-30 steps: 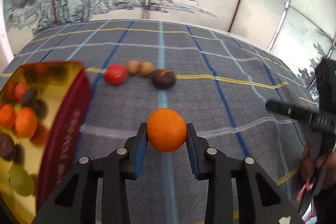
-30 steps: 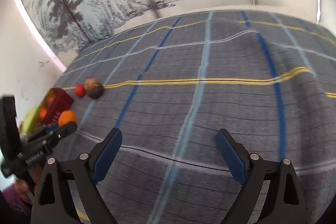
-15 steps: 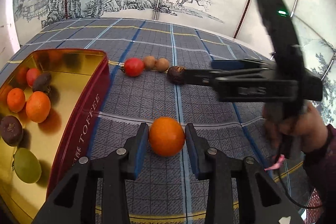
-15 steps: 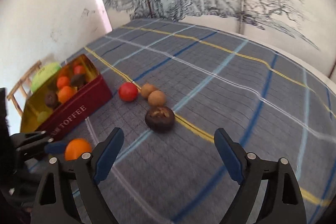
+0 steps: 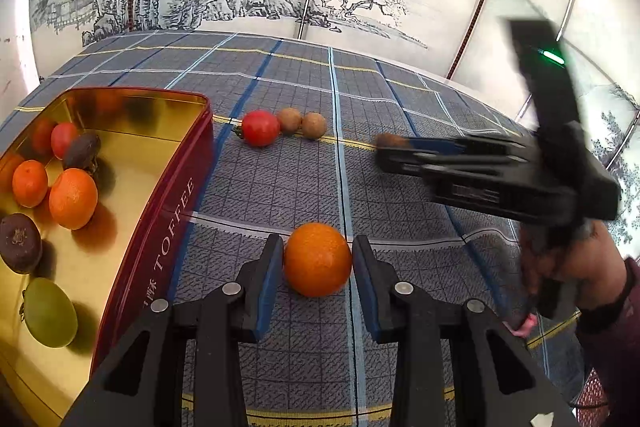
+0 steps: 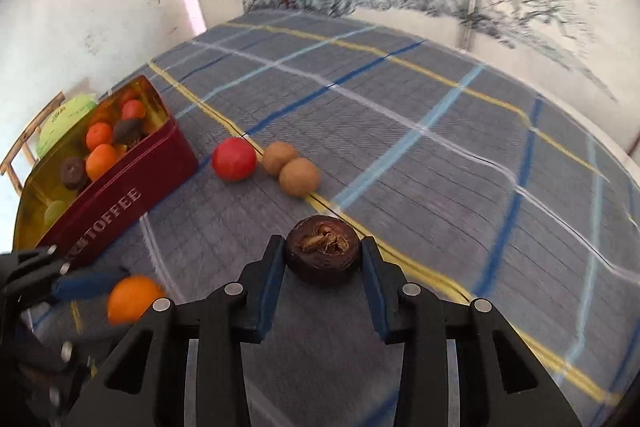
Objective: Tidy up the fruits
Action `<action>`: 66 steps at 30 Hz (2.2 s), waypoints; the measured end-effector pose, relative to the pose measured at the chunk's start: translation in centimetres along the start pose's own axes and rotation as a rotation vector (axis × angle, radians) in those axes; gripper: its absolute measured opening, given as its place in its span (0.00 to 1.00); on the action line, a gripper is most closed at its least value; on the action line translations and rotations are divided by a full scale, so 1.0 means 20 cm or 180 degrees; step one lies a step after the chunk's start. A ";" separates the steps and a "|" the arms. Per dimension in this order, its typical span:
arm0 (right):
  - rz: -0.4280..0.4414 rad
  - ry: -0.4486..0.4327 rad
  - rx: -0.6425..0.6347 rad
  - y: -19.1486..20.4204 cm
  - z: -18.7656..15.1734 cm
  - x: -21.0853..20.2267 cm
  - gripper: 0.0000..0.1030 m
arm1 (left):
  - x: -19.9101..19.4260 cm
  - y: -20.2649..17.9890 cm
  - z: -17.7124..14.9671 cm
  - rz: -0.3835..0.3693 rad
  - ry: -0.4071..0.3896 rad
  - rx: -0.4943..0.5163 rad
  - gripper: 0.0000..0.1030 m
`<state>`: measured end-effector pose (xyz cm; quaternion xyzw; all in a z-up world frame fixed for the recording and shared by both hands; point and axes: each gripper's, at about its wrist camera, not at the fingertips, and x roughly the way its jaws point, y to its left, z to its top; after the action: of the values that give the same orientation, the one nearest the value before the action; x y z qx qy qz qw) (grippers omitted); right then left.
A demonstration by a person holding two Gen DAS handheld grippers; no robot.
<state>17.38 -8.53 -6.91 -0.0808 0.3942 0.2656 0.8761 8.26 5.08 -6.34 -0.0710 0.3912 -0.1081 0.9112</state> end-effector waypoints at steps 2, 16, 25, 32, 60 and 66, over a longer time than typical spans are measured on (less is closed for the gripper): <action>-0.0133 -0.0088 0.0098 -0.06 -0.07 -0.09 0.38 | 0.00 0.00 0.00 0.0002 -0.0008 -0.0010 0.30; -0.0538 -0.0061 0.0904 -0.42 -0.41 -0.31 0.38 | 0.02 0.00 0.00 0.0095 0.0040 -0.0003 0.31; -0.0525 -0.0080 0.0958 -0.43 -0.41 -0.31 0.38 | 0.01 0.02 0.00 0.0116 0.0028 -0.0043 0.31; -0.0553 -0.0072 0.0953 -0.43 -0.41 -0.30 0.38 | 0.00 0.03 0.00 0.0130 0.0019 -0.0063 0.31; -0.0641 -0.0065 0.0976 -0.45 -0.42 -0.30 0.38 | -0.21 -0.04 -0.09 0.0146 -0.0107 0.0077 0.24; -0.0663 -0.0055 0.0956 -0.44 -0.41 -0.30 0.38 | -0.38 0.11 -0.05 0.0196 -0.0180 -0.0164 0.24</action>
<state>13.42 -21.31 -8.74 0.0129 0.4113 0.1123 0.9045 2.83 9.03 -2.14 -0.0854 0.3700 -0.0678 0.9226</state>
